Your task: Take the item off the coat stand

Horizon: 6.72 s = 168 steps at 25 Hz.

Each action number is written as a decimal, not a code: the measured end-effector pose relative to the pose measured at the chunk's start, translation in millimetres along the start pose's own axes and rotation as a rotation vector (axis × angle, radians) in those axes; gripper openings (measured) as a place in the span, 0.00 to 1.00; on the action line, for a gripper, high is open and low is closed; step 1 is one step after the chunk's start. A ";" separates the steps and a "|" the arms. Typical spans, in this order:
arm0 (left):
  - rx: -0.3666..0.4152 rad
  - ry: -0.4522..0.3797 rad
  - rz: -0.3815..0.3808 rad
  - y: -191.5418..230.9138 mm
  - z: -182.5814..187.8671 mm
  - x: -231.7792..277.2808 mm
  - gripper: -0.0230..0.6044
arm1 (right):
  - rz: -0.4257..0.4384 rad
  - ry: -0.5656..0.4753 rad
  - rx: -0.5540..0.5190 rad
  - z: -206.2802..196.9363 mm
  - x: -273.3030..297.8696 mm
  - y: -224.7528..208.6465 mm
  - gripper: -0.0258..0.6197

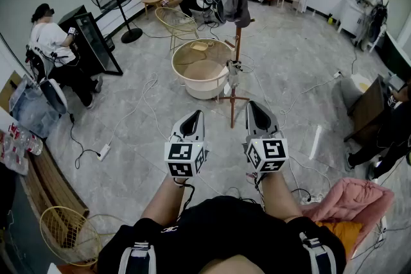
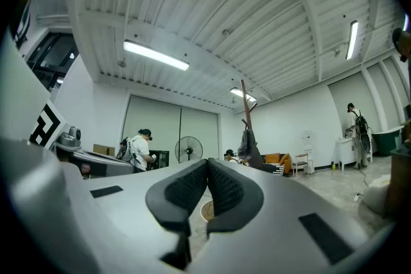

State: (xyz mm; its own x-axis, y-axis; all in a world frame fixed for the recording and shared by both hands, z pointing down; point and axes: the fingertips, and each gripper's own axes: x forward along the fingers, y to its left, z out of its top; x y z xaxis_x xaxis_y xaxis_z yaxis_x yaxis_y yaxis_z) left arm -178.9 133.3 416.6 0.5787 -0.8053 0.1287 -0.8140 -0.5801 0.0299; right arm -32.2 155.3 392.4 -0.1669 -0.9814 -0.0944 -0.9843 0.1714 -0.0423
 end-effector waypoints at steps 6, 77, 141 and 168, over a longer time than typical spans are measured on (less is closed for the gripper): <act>0.004 -0.009 0.011 -0.3 3.1 8.3 0.06 | 0.002 -0.040 0.040 3.3 4.0 -8.2 0.07; -0.053 -0.010 -0.096 251.0 55.7 604.5 0.06 | -0.075 -0.050 -0.023 -24.4 601.6 -254.2 0.07; -0.030 0.011 0.225 234.1 73.8 630.2 0.06 | 0.117 -0.113 0.040 46.9 673.5 -326.2 0.09; -0.022 0.034 0.182 211.6 68.9 625.8 0.06 | 0.161 0.143 0.133 -73.2 615.0 -321.4 0.10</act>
State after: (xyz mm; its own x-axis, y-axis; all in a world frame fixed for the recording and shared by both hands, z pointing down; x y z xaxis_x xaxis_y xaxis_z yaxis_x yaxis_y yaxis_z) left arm 14.5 -501.8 435.2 0.4204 -0.8919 0.1669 -0.9061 -0.4224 0.0250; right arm 177.3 -509.7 420.8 -0.3370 -0.9410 0.0308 -0.9297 0.3274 -0.1690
